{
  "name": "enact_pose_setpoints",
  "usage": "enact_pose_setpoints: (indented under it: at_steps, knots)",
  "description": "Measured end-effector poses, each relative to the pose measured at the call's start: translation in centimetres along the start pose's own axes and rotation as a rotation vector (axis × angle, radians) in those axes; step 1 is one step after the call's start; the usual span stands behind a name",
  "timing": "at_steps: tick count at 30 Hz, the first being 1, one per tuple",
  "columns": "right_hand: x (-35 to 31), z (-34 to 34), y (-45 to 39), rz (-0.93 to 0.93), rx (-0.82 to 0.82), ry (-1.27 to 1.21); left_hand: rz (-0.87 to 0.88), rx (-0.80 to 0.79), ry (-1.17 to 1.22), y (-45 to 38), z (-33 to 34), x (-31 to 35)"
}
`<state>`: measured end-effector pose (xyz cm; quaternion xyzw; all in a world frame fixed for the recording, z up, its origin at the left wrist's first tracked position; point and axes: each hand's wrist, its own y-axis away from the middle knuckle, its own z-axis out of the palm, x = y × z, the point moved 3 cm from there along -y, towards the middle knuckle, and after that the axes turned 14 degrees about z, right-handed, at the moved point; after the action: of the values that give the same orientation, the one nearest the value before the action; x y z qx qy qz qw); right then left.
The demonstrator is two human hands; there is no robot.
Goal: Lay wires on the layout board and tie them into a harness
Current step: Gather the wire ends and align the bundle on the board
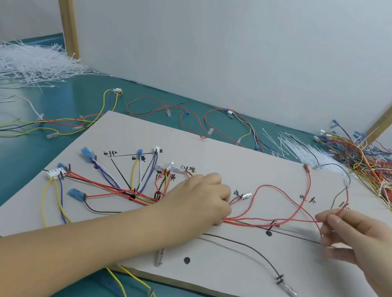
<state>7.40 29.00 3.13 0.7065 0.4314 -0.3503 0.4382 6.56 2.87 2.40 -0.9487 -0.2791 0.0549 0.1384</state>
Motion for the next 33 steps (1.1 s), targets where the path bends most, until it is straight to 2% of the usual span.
enact_pose_setpoints:
  at_steps: [5,8,10,12,14,16,19,21,28,33]
  knots:
    - [0.0,0.5,-0.8,0.017,0.086,0.231,-0.018,-0.171,-0.107,-1.8,0.2,0.4]
    - [-0.8,0.9,-1.3,0.014,0.126,0.509,-0.009,-0.187,-0.099,-2.3,0.4,0.9]
    - [-1.3,1.4,-1.8,0.008,0.163,0.780,-0.039,-0.178,-0.059,-2.6,0.7,0.9]
    - [-1.9,1.5,-2.3,-0.007,0.278,1.034,-0.075,-0.152,-0.006,-2.9,0.9,0.9]
    - [-2.4,1.3,-2.5,-0.033,0.425,1.187,-0.109,-0.128,0.046,-2.9,1.2,0.8]
    - [-2.8,1.7,-2.4,-0.204,0.425,1.187,-0.151,-0.105,0.109,-2.9,1.5,0.8]
    - [-3.0,4.0,-2.0,-0.569,0.038,1.038,-0.188,-0.070,0.158,-2.9,1.6,0.9]
    - [-2.8,5.5,-2.7,-0.668,-0.102,1.094,-0.205,-0.052,0.180,-2.8,1.7,0.8]
    - [-3.6,7.0,-4.1,-0.801,-0.080,1.148,-0.229,-0.028,0.220,-2.7,1.5,0.9]
    - [-3.1,4.9,-2.5,-0.755,-0.065,1.012,-0.244,0.007,0.262,-2.6,1.7,0.8]
